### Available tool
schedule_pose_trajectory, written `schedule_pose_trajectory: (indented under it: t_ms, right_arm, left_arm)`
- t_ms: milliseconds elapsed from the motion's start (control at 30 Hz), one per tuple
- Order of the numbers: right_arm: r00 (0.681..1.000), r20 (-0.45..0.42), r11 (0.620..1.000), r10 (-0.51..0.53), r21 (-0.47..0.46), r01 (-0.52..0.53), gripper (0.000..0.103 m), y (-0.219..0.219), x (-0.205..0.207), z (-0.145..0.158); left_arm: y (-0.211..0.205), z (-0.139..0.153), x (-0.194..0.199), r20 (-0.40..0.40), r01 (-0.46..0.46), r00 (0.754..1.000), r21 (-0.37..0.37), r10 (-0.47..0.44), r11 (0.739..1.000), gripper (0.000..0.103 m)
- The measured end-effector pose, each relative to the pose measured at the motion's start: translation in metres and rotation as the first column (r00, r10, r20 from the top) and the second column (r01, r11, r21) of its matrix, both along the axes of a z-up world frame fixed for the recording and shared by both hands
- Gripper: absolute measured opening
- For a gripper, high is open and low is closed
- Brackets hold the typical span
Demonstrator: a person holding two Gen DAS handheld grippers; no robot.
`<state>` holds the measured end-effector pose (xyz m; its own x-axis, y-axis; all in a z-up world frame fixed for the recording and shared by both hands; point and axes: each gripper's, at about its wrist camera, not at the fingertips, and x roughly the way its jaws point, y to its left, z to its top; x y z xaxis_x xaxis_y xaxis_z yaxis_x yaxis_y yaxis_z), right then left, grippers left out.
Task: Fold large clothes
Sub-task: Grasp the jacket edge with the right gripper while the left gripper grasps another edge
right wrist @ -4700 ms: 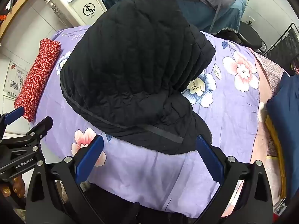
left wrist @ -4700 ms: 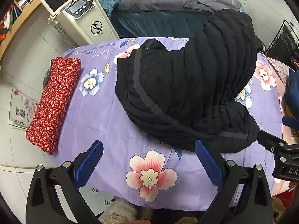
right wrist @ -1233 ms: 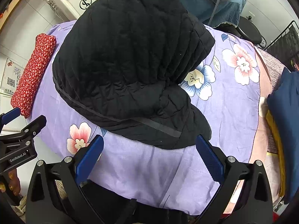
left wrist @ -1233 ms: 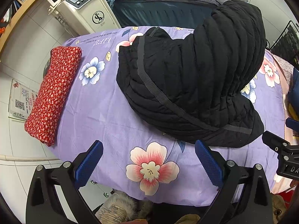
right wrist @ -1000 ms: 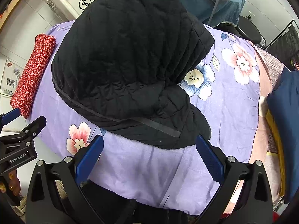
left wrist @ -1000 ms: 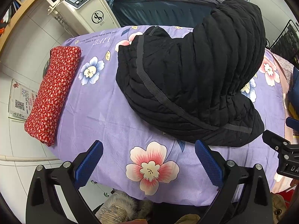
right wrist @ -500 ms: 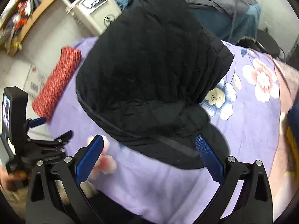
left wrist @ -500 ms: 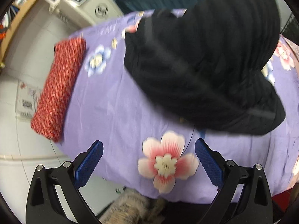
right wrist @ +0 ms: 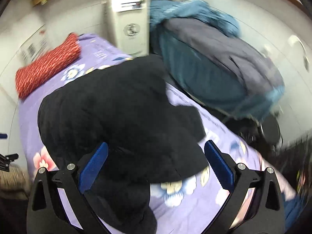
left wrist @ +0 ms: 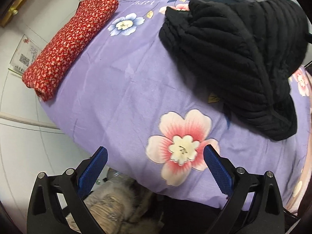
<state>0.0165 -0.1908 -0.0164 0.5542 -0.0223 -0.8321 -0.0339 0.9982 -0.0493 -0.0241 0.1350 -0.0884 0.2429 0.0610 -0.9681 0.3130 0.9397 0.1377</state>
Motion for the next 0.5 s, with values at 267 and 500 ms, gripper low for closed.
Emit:
schedule_pose_trajectory:
  t_ms: [267,500]
  right_arm:
    - [0.995,-0.04,0.991,0.089,-0.093,-0.092,0.066,0.034,0.004,-0.024]
    - [0.999,-0.025,0.999,0.047,0.006,-0.047,0.024,0.03,-0.036,-0.015]
  left_arm:
    - [-0.016,-0.001,-0.018,0.026,0.018,1.0,-0.081,-0.016,0.997,0.097]
    - [-0.051,-0.004,-0.012,0.104,0.144,0.985,-0.085,-0.135,0.986,0.097]
